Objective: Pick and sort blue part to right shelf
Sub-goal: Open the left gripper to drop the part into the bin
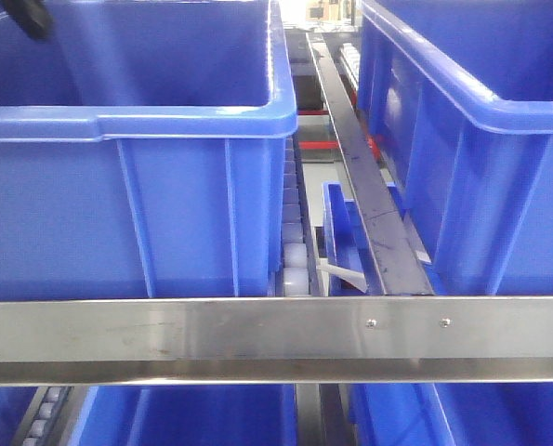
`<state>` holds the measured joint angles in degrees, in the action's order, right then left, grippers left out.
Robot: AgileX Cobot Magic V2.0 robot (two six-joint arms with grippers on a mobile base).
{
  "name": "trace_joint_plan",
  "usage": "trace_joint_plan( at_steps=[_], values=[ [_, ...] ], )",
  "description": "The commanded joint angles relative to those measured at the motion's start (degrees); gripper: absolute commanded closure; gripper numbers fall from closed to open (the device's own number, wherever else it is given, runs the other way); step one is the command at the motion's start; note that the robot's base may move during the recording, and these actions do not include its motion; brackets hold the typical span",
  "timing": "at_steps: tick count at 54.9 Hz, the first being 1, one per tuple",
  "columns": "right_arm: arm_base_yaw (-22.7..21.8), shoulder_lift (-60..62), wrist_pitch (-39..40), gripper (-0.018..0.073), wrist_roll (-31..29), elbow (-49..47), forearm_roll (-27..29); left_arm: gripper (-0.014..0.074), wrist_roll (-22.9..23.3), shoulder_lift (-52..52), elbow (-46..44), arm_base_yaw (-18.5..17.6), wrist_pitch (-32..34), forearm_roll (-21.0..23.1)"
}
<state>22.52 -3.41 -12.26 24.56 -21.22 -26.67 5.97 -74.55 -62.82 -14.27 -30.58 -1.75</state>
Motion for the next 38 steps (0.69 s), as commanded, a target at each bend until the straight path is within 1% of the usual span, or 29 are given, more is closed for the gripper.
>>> trace_joint_plan(
  at_steps=[1,8,17,24,26,38],
  values=[
    [-0.1,-0.8,4.8,0.0354,-0.5,-1.5,-1.1,0.0115,0.1,7.7,3.5,-0.5,7.0,0.3],
    [-0.1,-0.8,4.8,0.0354,-0.5,-1.5,-1.1,0.0213,0.1,15.2,9.0,-0.5,8.7,-0.2],
    [-0.1,-0.8,4.8,0.0354,-0.5,-1.5,-1.1,0.0376,0.1,25.0,14.9,-0.5,8.8,-0.4],
    [-0.1,-0.8,4.8,0.0354,-0.5,-1.5,-1.1,0.046,0.1,32.1,19.3,-0.5,9.3,-1.7],
    [-0.1,-0.8,4.8,0.0354,-0.5,-1.5,-1.1,0.0475,0.1,34.8,20.8,-0.5,10.0,-2.6],
    [-0.1,-0.8,4.9,0.0354,-0.5,-1.5,-1.1,0.0473,0.1,48.3,27.3,-0.5,12.3,-5.8]
  ],
)
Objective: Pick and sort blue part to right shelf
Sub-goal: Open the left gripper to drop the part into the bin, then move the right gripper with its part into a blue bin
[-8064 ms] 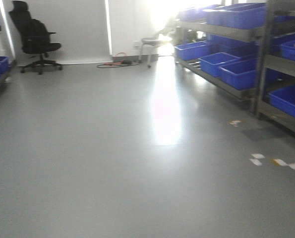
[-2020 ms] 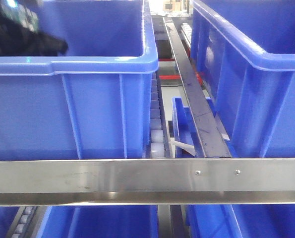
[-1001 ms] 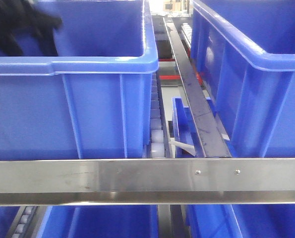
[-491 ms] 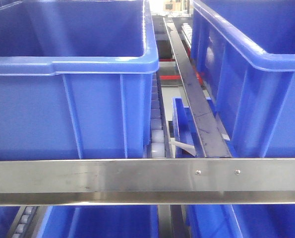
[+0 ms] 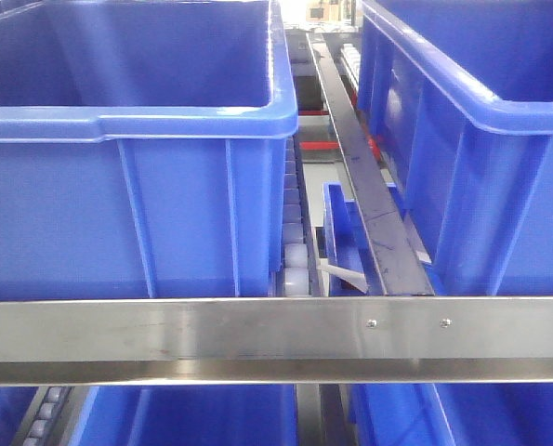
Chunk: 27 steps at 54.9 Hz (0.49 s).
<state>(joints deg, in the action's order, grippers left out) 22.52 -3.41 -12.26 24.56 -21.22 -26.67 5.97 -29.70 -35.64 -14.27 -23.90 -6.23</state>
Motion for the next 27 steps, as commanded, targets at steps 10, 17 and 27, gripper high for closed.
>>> trace_joint_plan(
  at_steps=[10,17,27],
  values=[
    [-0.1,-0.8,4.9,0.0354,-0.5,-1.5,-1.1,0.0473,0.1,12.4,4.1,-0.5,3.7,-2.3],
    [-0.1,-0.8,4.9,0.0354,-0.5,-1.5,-1.1,0.0473,0.1,16.5,5.8,-0.5,3.2,-2.4],
    [-0.1,-1.0,4.4,0.0354,-0.5,-1.5,-0.6,0.0473,0.1,17.4,6.3,-0.5,3.2,-2.6]
  ],
)
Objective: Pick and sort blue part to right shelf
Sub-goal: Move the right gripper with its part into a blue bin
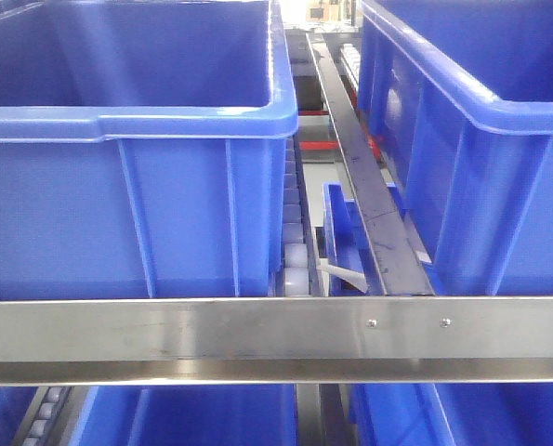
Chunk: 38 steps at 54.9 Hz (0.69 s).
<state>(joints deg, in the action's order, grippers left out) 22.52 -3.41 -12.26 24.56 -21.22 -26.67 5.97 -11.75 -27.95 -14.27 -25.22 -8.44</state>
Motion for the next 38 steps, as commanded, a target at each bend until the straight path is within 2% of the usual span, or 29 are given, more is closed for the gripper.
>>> trace_joint_plan(
  at_steps=[1,9,15,26,38],
  values=[
    [-0.1,-1.1,4.2,0.0354,-0.5,-1.6,-0.6,0.0473,0.1,-0.5,-1.4,-0.5,4.6,-0.4],
    [-0.1,-5.8,-3.3,0.0354,-0.4,-6.2,-0.6,0.0473,0.1,-0.5,-1.4,-0.5,4.6,-1.1],
    [-0.1,-13.1,-12.1,0.0354,-0.1,-15.0,-0.5,0.0473,0.1,-0.5,-1.4,-0.5,4.6,-2.2],
    [-0.1,-29.3,-29.5,0.0354,4.4,-31.5,0.1,0.0473,0.1,-0.5,-1.4,-0.5,4.6,-2.2],
    [-0.1,-43.5,-38.8,0.0354,4.1,-43.6,1.5,0.0473,0.1,-0.5,-1.4,-0.5,3.8,-2.2]
  ],
)
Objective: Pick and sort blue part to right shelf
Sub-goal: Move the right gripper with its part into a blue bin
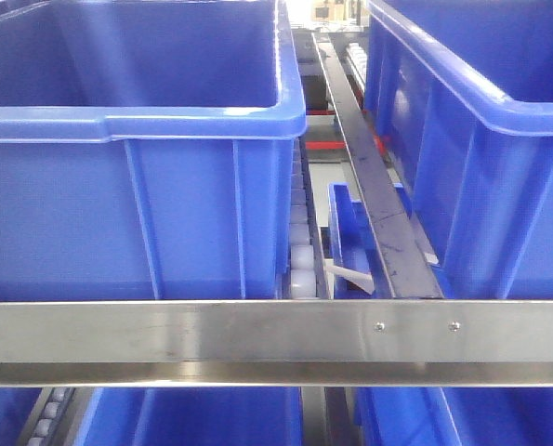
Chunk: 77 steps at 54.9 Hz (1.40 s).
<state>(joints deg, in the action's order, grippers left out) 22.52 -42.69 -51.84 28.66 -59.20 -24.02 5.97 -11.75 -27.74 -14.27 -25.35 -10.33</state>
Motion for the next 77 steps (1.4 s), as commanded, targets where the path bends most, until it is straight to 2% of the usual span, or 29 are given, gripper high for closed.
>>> trace_joint_plan(
  at_steps=[1,9,14,17,25,30,37,54,72,77],
  values=[
    [-0.1,-5.0,0.3,0.0354,-0.1,-6.2,-1.1,0.0473,0.1,-0.5,-1.6,-0.5,3.7,-0.3],
    [-0.5,-14.0,-4.6,0.0354,-4.8,-12.9,-0.3,0.0473,0.1,-0.5,-1.6,-0.5,2.9,-0.4],
    [-2.6,-18.6,-6.9,0.0354,-9.0,-16.6,2.8,0.0473,0.1,-0.5,-1.6,-0.5,2.6,-0.6],
    [-5.3,-20.9,-7.2,0.0354,-12.5,-18.4,6.2,0.0473,0.1,-0.5,-1.6,-0.5,2.6,-0.6],
    [-16.8,-25.9,-4.2,0.0354,-25.5,-21.2,17.3,0.0473,0.1,-0.5,-1.6,-0.5,2.5,-0.6],
    [-22.2,-29.9,-1.7,0.0354,-31.0,-21.3,21.0,0.0473,0.1,-0.5,-1.6,-0.5,2.5,-0.6],
    [-24.2,-35.8,3.4,0.0354,-32.7,-21.3,21.1,0.0473,0.1,-0.5,-1.6,-0.5,2.5,-0.6],
    [-24.2,-52.7,15.9,0.0354,-32.7,-21.3,20.8,0.0473,0.1,-0.5,-1.6,-0.5,2.5,-0.6],
    [-24.2,-62.1,18.8,0.0346,-32.7,-21.3,20.8,0.0473,0.1,-0.5,-1.6,-0.5,2.5,-0.6],
    [-24.2,-62.1,18.8,0.027,-32.7,-21.5,20.8,0.0473,0.1,-0.5,-1.6,-0.5,2.5,-0.6]
  ],
)
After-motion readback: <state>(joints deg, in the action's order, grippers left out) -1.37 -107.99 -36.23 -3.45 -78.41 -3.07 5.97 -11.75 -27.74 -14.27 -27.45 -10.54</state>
